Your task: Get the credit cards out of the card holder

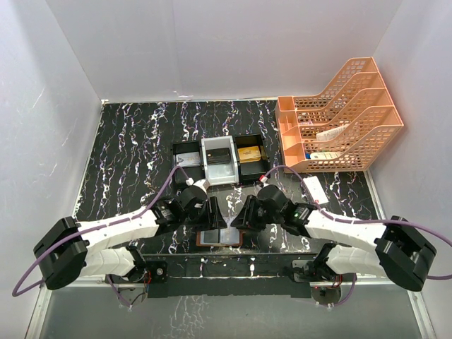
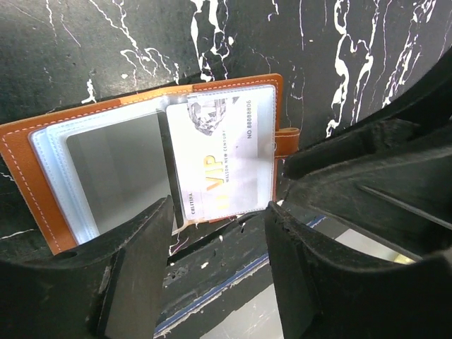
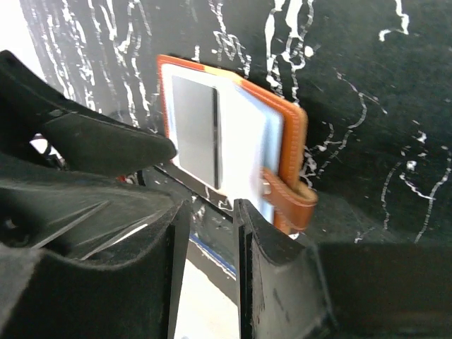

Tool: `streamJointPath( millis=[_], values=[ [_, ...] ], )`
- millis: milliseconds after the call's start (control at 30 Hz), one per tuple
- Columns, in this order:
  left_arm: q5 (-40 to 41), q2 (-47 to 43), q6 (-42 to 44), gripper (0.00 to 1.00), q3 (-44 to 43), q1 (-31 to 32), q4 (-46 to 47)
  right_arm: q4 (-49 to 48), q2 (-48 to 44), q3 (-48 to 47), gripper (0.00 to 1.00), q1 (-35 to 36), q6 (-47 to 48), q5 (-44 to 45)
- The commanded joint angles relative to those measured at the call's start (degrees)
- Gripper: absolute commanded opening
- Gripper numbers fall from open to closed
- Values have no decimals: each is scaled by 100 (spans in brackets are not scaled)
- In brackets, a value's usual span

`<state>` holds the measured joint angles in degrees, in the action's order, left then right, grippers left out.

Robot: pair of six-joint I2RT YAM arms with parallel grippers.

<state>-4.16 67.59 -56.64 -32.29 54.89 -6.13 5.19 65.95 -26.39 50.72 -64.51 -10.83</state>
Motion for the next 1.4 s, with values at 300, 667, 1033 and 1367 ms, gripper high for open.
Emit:
streamJointPath(
  millis=[300,667,1033,1367],
  values=[
    [-103,-18,-69,49,-78,-64,80,-3,620,-181,24,-23,141,235],
    [-286,613,-140,46,-19,-68,491,-133,845,304,21,-95,-6,422],
    [-151,600,-475,45,516,-67,815,-185,936,328,20,-106,9,345],
    [-307,754,-718,43,882,-85,1477,-327,1004,369,20,-114,-8,233]
  ],
)
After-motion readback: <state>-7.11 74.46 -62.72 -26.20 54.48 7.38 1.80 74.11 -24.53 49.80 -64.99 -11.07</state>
